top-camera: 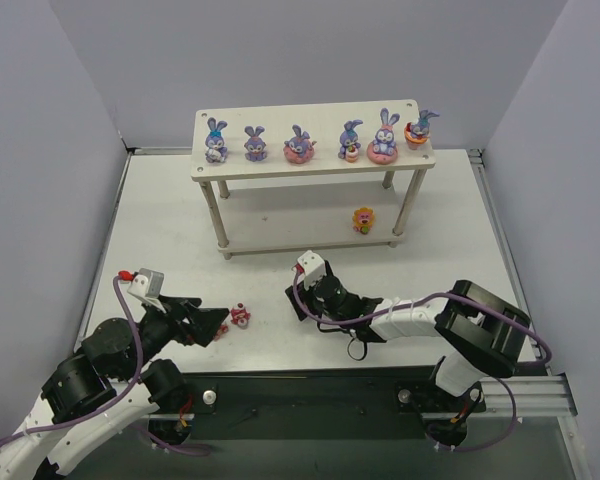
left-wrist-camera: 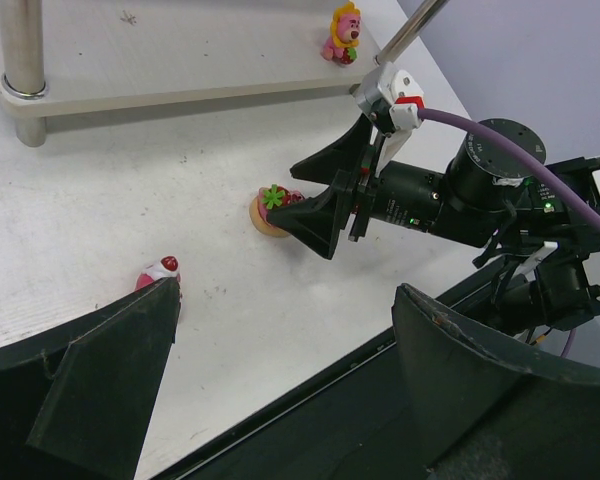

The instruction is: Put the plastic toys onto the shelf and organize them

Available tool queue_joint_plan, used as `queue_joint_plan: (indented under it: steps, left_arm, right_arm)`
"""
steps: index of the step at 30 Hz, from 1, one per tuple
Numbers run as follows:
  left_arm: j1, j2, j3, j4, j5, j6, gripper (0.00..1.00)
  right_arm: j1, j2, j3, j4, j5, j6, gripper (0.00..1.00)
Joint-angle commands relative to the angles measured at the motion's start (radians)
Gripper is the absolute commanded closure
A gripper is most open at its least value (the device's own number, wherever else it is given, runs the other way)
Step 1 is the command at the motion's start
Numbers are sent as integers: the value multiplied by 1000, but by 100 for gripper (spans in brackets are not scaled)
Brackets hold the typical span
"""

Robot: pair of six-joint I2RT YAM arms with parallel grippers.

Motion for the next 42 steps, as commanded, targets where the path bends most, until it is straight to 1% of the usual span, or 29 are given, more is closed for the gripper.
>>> queue_joint_plan:
  steps: [1, 5, 7, 8, 9, 10, 11, 12, 16, 19, 20, 23, 24, 28, 30, 33, 34, 36, 37, 39, 40, 42]
  left_arm:
    - [2, -12, 6, 48, 8, 11, 3]
    - [0, -17, 6, 47, 6, 13, 3]
    - [0, -18, 8, 45, 6, 11, 3]
    - [2, -21, 6, 45, 6, 11, 3]
    - [2, -21, 6, 45, 6, 10, 3]
    - [0, -26, 6, 47, 4, 10, 3]
    - [0, -26, 6, 45, 4, 10, 3]
    - [0, -27, 5, 47, 4, 11, 3]
    - [0, -34, 5, 45, 6, 8, 3]
    - [2, -35, 5, 47, 6, 10, 3]
    - [0, -35, 5, 47, 6, 10, 3]
    - [0, -35, 5, 47, 8, 8, 3]
    - [2, -37, 5, 47, 8, 10, 3]
    - [0, -35, 5, 47, 6, 11, 3]
    - [0, -35, 5, 47, 8, 11, 2]
    - [2, -32, 5, 47, 8, 10, 3]
    - [0, -34, 5, 47, 8, 10, 3]
    - [2, -32, 6, 45, 8, 11, 3]
    - [0, -34, 6, 45, 8, 11, 3]
    - [0, -34, 5, 47, 8, 10, 3]
    - [0, -34, 5, 45, 8, 10, 3]
    - [0, -34, 5, 47, 8, 11, 3]
  right_arm:
    - [15, 12, 23, 92, 81, -12, 34]
    - [22, 10, 12, 130, 87, -13, 37]
    - [25, 12, 17, 134, 82, -15, 41]
    - [27, 13, 21, 133, 78, -18, 44]
    - [29, 15, 23, 133, 75, -20, 52]
    - [29, 16, 29, 131, 75, -21, 55]
    - [29, 18, 34, 125, 67, -21, 62]
    - [29, 21, 35, 121, 64, -20, 63]
    - [30, 38, 52, 93, 58, -16, 64]
    - [29, 52, 66, 79, 50, -13, 52]
    - [29, 55, 70, 78, 52, -12, 46]
    - [29, 67, 80, 75, 50, -10, 41]
    - [29, 73, 86, 72, 52, -9, 41]
    - [22, 95, 109, 52, 61, 2, 48]
    - [21, 102, 120, 43, 59, 7, 49]
    - [19, 105, 123, 35, 61, 14, 58]
    - [19, 105, 126, 30, 64, 19, 65]
    - [19, 102, 132, 16, 73, 19, 70]
    - [19, 102, 135, 6, 76, 19, 82]
    - [19, 93, 139, -2, 90, 23, 91]
    - [18, 89, 143, -13, 92, 25, 99]
    - [21, 67, 141, -22, 101, 25, 100]
